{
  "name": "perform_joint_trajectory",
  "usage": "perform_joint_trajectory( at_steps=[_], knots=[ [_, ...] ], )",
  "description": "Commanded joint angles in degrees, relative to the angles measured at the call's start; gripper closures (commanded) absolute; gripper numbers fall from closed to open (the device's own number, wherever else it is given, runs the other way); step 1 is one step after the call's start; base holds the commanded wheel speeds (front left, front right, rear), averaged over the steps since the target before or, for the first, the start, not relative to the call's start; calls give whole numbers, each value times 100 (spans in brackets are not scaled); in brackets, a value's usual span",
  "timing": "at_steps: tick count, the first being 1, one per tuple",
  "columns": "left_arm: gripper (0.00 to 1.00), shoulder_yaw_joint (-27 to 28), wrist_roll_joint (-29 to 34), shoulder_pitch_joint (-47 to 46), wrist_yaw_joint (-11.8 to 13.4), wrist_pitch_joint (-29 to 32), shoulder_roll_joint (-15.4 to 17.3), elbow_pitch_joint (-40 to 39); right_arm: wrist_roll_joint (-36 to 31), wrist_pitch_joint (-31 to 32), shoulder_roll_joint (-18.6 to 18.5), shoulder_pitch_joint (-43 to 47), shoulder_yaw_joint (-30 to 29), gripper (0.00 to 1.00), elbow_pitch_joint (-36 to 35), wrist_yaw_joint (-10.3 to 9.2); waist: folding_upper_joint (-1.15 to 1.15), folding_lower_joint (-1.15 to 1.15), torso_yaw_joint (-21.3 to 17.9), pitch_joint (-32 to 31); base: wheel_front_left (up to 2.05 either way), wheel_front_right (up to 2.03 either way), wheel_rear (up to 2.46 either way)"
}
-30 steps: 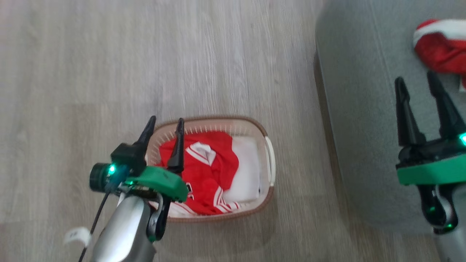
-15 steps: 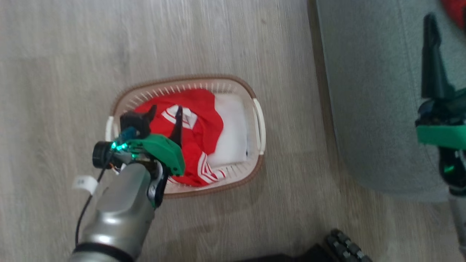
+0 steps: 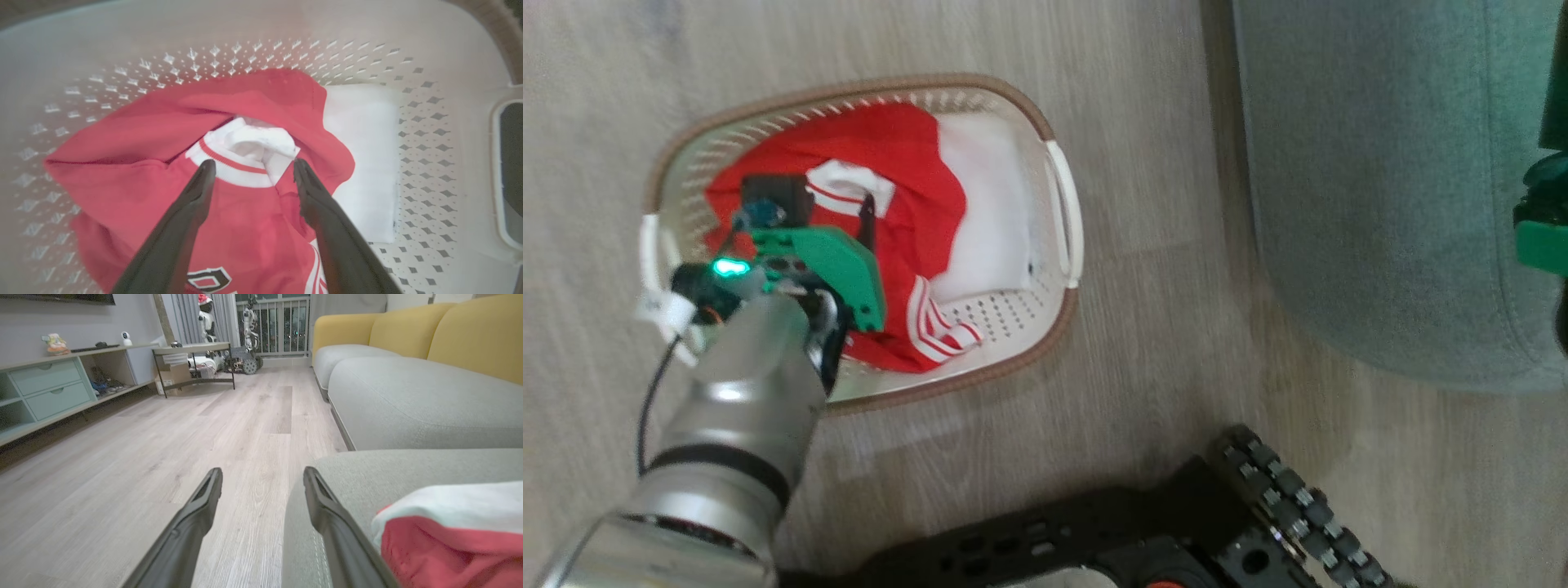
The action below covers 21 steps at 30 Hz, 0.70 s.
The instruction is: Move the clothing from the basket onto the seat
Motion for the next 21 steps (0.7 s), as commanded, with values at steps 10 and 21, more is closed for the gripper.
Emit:
perform_joint_trajectory(
  at_steps=[10, 21],
  knots=[
    [0, 161, -76, -374, 516, 435, 525, 158, 46, -35, -26, 23, -54, 0, -254, -1, 0, -1, -391, 705, 0, 0, 0],
    [53, 24, -146, -596, 259, 1367, 461, 184, 42, -35, 29, -44, 9, 0, -212, -1, 0, -1, -451, 922, 0, 0, 0]
  ],
)
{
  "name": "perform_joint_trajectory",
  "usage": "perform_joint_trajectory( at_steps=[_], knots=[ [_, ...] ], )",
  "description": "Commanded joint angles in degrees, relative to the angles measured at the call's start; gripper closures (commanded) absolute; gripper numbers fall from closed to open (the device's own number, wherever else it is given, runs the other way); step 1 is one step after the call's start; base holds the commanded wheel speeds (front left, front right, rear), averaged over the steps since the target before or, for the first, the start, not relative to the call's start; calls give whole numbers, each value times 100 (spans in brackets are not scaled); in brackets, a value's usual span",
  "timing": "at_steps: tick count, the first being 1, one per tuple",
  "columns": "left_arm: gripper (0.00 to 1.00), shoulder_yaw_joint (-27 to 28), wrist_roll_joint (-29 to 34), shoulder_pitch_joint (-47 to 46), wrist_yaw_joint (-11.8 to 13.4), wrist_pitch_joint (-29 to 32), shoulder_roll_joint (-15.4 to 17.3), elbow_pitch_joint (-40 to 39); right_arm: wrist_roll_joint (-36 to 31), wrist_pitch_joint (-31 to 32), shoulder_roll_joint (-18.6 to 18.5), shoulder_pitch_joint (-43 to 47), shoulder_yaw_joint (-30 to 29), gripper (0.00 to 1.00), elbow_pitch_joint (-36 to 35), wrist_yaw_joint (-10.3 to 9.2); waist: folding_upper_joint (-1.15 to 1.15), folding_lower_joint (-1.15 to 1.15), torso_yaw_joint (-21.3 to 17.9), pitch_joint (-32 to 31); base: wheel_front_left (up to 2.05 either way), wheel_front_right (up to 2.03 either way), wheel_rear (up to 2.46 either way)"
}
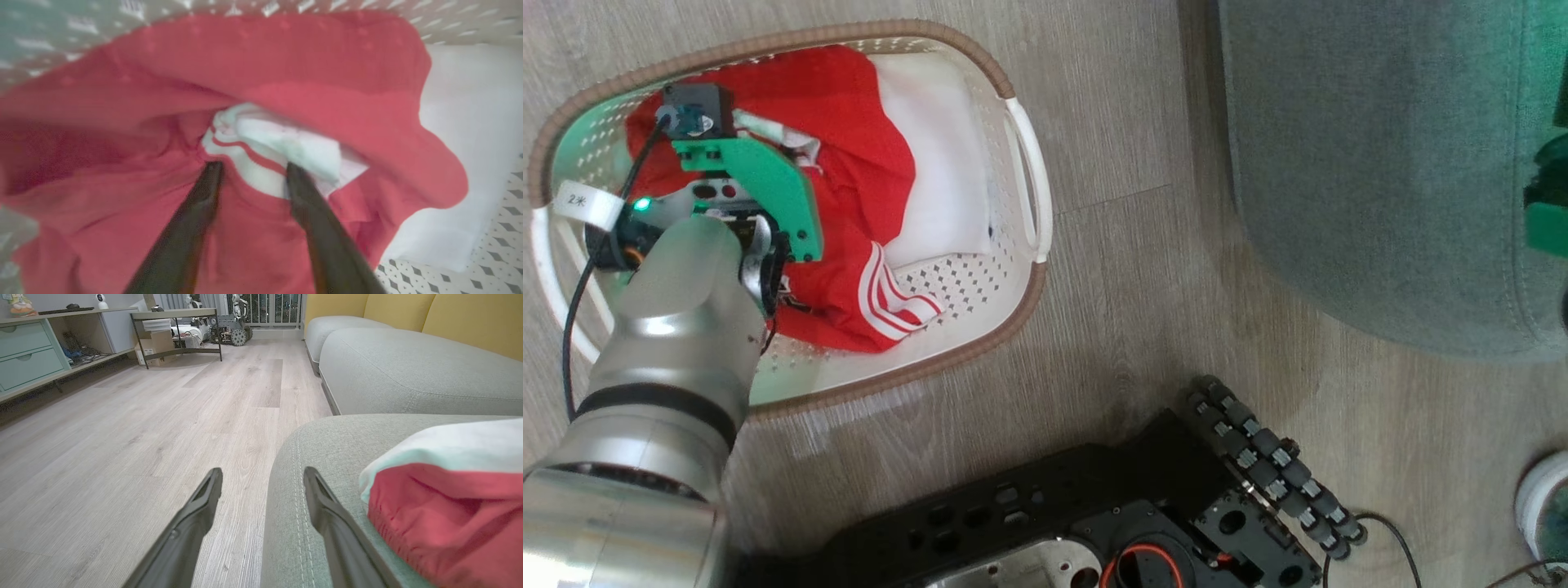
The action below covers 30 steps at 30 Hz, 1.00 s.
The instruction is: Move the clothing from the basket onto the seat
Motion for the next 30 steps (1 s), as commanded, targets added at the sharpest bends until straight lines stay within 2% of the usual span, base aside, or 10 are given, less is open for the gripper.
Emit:
perform_joint_trajectory(
  at_steps=[1, 2, 13, 30],
  knots=[
    [79, 14, -50, 246, -37, 74, 7, 5, 38, -35, -41, 169, 37, 0, -134, -1, 0, 0, 1, -17, 0, 0, 0],
    [100, 7, -57, 252, -38, 81, -4, 5, 36, -35, -36, 159, 42, 0, -131, -1, 0, 0, 4, -29, 0, 0, 0],
    [100, -103, -92, 489, -159, -175, -140, 8, -5, -35, -2, 181, 116, 0, -30, -1, 0, 0, 154, -546, 0, 0, 0],
    [100, -568, -123, 1776, -736, -1466, -433, -178, -196, -35, 60, 897, 496, 0, 487, -1, 0, 0, 711, -3188, 0, 0, 0]
  ],
)
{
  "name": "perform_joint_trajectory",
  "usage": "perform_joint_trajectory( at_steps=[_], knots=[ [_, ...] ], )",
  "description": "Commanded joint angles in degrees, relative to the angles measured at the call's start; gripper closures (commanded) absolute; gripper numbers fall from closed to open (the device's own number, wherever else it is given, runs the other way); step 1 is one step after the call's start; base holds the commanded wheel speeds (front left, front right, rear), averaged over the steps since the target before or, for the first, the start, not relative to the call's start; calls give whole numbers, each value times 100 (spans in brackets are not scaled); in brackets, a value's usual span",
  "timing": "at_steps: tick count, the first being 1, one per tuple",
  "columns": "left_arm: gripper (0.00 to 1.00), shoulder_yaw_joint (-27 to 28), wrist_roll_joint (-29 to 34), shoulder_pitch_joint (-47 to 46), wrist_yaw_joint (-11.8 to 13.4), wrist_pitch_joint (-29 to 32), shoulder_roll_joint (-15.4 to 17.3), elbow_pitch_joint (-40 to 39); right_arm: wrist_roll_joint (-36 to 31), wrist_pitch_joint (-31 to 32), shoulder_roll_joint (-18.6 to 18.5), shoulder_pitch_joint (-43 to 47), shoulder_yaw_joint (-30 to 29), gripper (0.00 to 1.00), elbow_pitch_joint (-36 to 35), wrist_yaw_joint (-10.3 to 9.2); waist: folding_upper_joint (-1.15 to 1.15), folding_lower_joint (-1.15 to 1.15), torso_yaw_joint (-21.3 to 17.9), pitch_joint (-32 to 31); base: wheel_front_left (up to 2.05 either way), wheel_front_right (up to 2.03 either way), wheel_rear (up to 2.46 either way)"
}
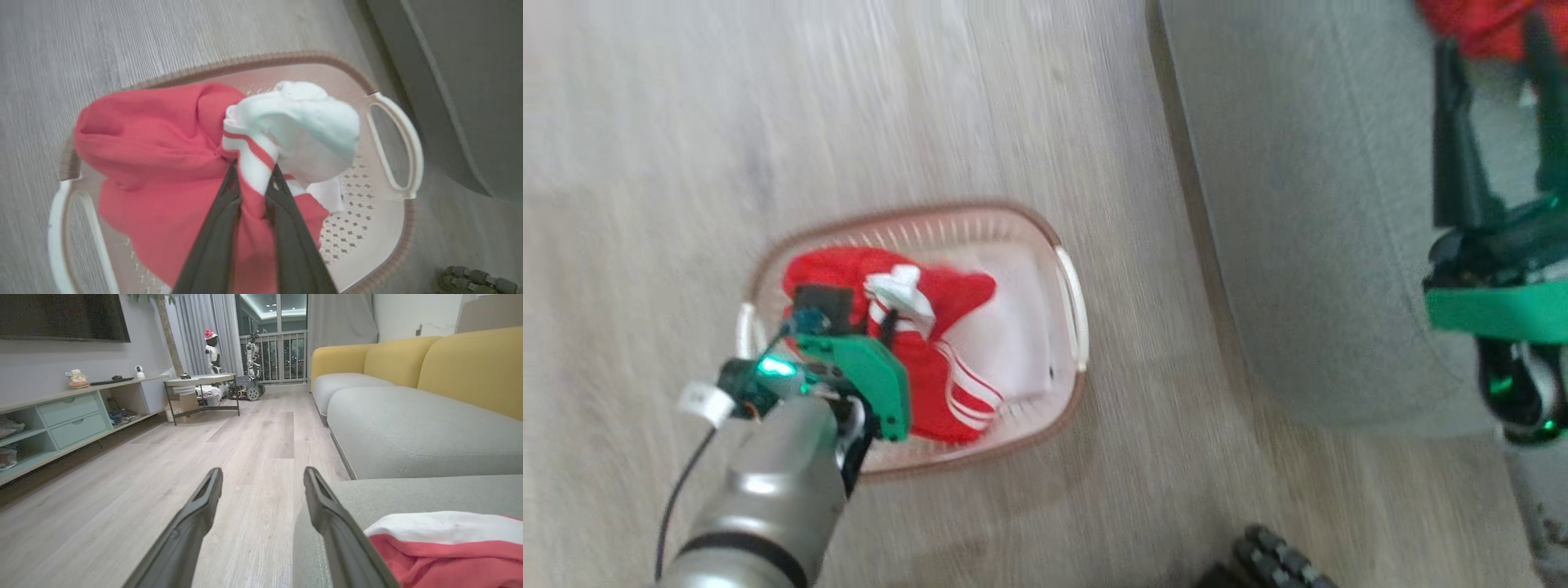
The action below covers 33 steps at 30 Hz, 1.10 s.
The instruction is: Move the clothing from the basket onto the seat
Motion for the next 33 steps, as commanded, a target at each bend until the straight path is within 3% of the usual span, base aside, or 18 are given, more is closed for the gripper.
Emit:
perform_joint_trajectory(
  at_steps=[1, 9, 19, 33],
  knots=[
    [100, 76, -26, 114, -23, -88, 50, -152, -40, -36, -29, 191, 68, 0, -128, -1, -1, 0, 265, -686, 0, 0, 0],
    [100, -145, 34, 605, -56, -166, 46, -1306, -142, -36, 45, 741, 158, 0, 125, -1, -1, 0, 607, -1599, 0, 0, 0],
    [100, 40, 376, 1027, 47, -168, 310, -3563, -238, -36, 207, 1287, 372, 0, 393, -1, -1, 0, 970, -2446, 0, 0, 0],
    [100, 38, 334, 899, 109, 507, 690, -5540, -257, -36, 257, 1554, 963, 0, 499, -1, -1, 0, 962, -2960, 0, 0, 0]
  ],
)
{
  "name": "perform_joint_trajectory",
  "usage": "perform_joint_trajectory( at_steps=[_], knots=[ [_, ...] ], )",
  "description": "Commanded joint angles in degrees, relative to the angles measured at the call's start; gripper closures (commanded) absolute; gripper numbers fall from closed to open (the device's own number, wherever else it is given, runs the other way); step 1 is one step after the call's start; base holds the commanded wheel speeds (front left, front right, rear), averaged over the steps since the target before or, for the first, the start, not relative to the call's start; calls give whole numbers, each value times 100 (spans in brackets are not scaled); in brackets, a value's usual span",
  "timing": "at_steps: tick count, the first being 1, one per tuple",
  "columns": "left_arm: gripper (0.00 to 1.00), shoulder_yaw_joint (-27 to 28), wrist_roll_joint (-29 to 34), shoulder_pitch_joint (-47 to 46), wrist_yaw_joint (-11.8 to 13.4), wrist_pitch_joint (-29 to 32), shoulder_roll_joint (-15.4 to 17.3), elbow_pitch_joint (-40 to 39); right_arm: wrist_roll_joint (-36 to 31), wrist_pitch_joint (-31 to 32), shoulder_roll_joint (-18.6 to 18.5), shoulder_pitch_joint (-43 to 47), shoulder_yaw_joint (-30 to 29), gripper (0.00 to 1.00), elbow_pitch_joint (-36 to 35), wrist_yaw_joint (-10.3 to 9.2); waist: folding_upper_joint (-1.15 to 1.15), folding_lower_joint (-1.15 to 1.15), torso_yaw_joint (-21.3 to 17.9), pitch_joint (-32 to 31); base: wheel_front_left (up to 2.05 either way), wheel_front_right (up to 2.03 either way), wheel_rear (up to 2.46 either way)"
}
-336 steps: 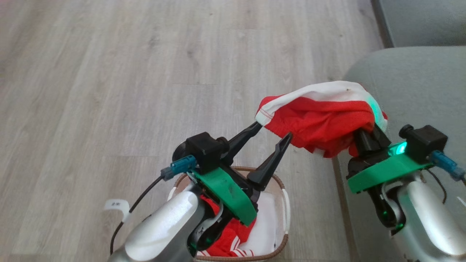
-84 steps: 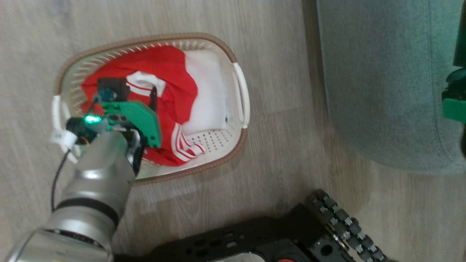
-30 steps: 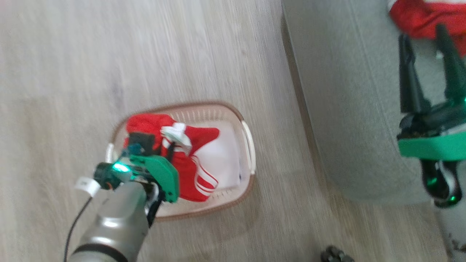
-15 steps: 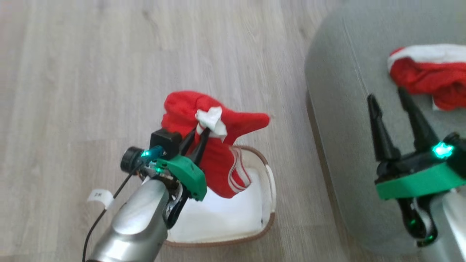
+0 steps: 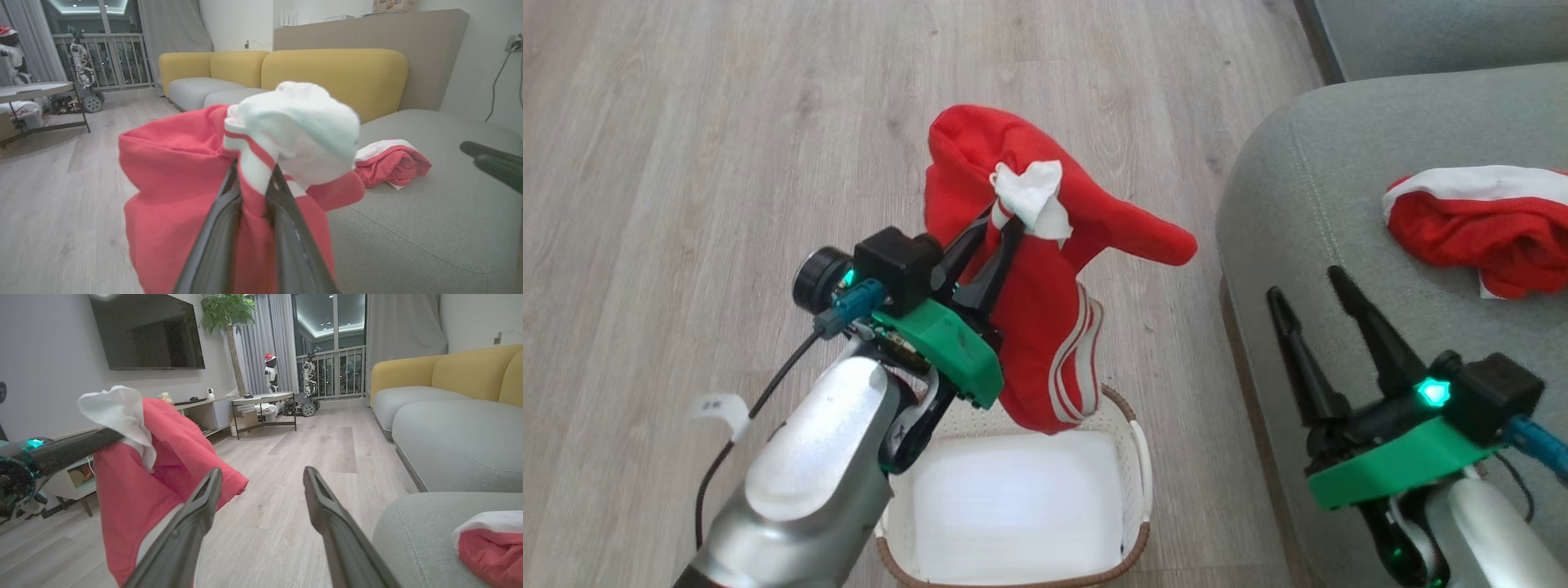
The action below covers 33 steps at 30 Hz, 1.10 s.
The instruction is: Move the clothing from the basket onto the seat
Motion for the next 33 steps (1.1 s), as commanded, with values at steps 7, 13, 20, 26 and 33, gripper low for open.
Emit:
perform_joint_trajectory(
  at_steps=[7, 13, 20, 26, 33],
  knots=[
    [100, 195, -84, -225, 118, 248, 195, -677, 61, -36, -183, -28, 454, 0, -183, -1, 0, 1, -77, -65, 0, 0, 0],
    [100, 90, -112, -170, 124, 373, 182, -851, 232, -36, -360, -224, 1113, 0, -174, -1, 0, 1, -69, -79, 0, 0, 0],
    [100, -96, -139, -156, 89, 475, 79, -959, 354, -36, -481, -905, 2005, 0, -86, -1, 0, 1, 23, -75, 0, 0, 0],
    [100, -288, -187, -162, 26, 529, -53, -1039, 432, -36, -509, -1564, 2600, 0, 517, -1, 0, 1, 182, -86, 0, 0, 0],
    [100, -527, -218, -180, -19, 565, -198, -1080, 609, -36, -413, -2102, 2984, 0, 1088, -1, 0, 1, 379, -35, 0, 0, 0]
  ],
)
